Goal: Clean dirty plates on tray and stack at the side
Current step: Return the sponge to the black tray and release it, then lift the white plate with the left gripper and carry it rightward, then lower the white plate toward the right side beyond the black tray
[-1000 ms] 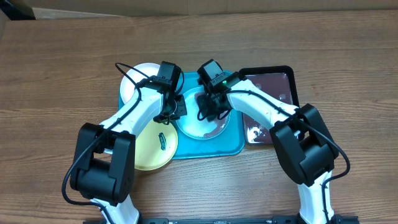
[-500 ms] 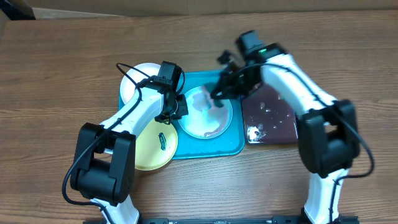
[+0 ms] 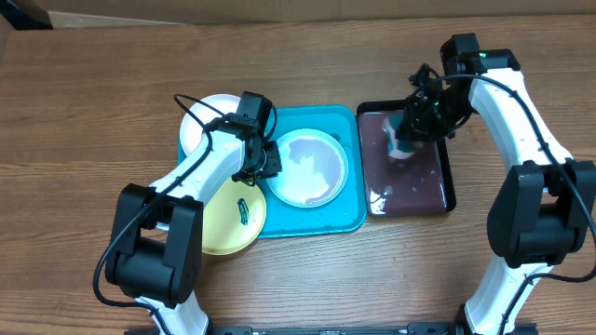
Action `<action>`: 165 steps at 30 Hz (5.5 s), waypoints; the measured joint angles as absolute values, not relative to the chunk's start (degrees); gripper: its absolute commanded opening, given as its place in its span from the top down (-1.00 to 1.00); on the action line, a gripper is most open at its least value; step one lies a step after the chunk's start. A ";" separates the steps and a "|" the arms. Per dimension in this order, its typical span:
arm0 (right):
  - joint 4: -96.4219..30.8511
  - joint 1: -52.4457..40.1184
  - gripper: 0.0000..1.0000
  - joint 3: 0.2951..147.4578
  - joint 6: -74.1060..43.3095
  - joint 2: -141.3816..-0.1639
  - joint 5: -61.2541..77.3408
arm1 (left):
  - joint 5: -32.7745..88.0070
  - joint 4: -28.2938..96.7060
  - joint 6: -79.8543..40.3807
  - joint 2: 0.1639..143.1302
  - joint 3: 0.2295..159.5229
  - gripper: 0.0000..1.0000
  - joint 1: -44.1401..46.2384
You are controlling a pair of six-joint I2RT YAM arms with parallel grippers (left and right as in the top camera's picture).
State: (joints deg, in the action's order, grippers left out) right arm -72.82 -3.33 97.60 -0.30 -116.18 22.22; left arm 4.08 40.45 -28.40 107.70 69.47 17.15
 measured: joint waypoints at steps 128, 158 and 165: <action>-65.12 14.11 -1.00 96.01 -7.44 -115.90 5.72 | -79.15 -13.32 49.54 111.28 99.81 0.92 64.05; -65.12 14.11 -1.00 96.01 -7.46 -115.90 5.74 | -78.98 -2.61 40.27 111.66 99.88 0.91 63.13; -65.10 14.11 -1.00 96.01 -7.44 -115.90 5.69 | -71.05 22.65 20.38 111.66 99.94 0.92 59.99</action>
State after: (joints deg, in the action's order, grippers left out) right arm -65.10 14.11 96.01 -7.44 -115.90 5.69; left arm -71.05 22.65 20.38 111.66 99.94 59.99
